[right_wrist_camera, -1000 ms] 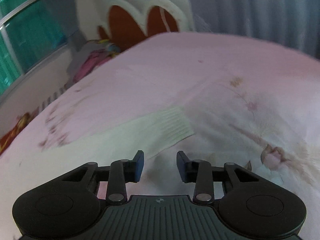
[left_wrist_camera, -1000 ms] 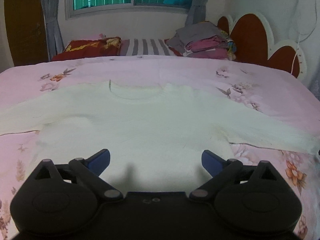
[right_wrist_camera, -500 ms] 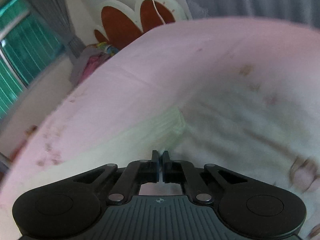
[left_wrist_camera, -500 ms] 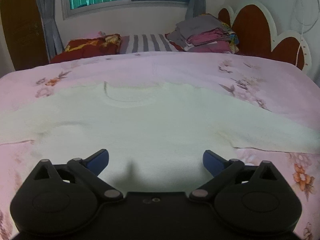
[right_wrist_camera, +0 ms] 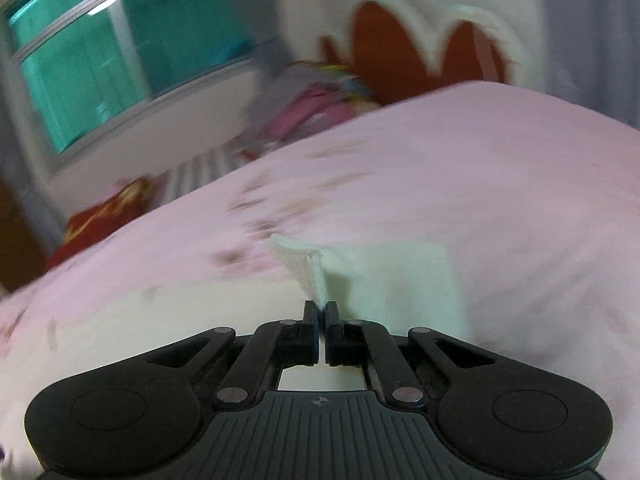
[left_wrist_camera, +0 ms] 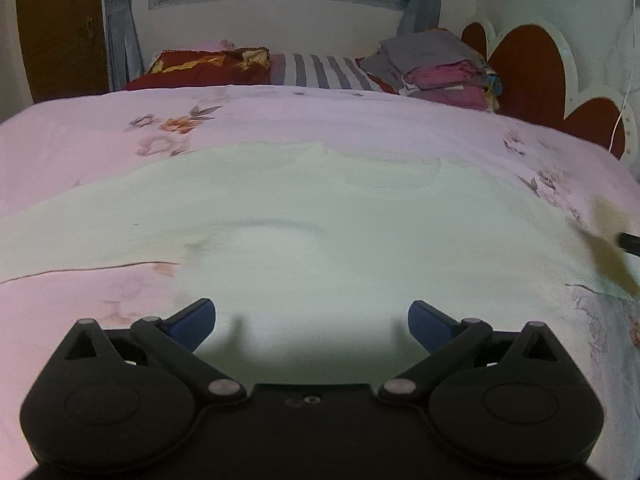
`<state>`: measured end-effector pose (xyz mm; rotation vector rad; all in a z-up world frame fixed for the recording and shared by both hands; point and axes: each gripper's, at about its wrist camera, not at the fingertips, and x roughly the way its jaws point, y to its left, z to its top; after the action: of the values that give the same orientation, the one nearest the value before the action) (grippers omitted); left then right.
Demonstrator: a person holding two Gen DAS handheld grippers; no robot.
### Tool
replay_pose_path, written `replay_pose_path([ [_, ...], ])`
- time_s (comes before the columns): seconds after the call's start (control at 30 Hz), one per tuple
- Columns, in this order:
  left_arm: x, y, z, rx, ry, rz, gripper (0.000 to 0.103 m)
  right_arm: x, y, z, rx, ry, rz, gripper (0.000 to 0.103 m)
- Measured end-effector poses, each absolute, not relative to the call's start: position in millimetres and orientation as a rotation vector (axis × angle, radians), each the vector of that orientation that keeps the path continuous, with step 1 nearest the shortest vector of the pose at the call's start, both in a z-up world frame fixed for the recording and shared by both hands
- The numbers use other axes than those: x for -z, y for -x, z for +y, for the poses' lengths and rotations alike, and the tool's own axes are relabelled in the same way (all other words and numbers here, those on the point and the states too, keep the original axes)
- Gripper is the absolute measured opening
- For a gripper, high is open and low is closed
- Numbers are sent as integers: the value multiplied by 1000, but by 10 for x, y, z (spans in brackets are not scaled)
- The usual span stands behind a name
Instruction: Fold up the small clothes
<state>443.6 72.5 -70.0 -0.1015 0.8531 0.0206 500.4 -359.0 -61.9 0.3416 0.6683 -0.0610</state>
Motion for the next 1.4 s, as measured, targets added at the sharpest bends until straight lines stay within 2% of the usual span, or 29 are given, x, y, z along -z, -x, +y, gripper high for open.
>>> replay_pose_path([
  [0.17,722,-4349,1250,-18,136,845,95,614,-5068,-2378,-101,-207,680,2],
  [0.4,729,-4255,1813,-61,194,833,95,808,-5050,-1016,-269,-73,679,2],
  [0.67,726,-4254,2005,-64,220,829,92,1132,-5195,-153,-386,-25,733,2],
  [0.83,735,-4361,1909,-23,227,833,92,1245,-5188,20,-384,45,741,4],
  [0.87,730,-4405,1852,-7,234,832,91,1232,-5177,10,-390,47,741,20],
  [0.9,723,-4447,1794,9,241,829,91,1201,-5155,-19,-391,42,733,55],
  [0.93,715,-4501,1716,33,251,824,89,1162,-5100,-80,-380,37,708,70],
  [0.97,722,-4555,1643,57,262,820,85,1114,-5036,-170,-367,35,660,78],
  [1.03,769,-4704,1479,112,294,835,77,1034,-4960,-383,-367,13,648,76],
  [1.1,862,-4862,1331,154,325,857,69,1007,-4935,-675,-342,-40,667,36],
  [1.17,984,-5021,1204,174,355,886,53,1004,-4918,-970,-296,-75,706,25],
  [1.23,1120,-5189,1133,182,408,923,43,1046,-4887,-1285,-260,-115,739,22],
  [1.33,1181,-5351,1099,159,457,905,42,1104,-4808,-1669,-212,-147,770,22],
  [1.4,1182,-5445,1060,159,477,898,33,1140,-4799,-1886,-163,-190,782,22],
])
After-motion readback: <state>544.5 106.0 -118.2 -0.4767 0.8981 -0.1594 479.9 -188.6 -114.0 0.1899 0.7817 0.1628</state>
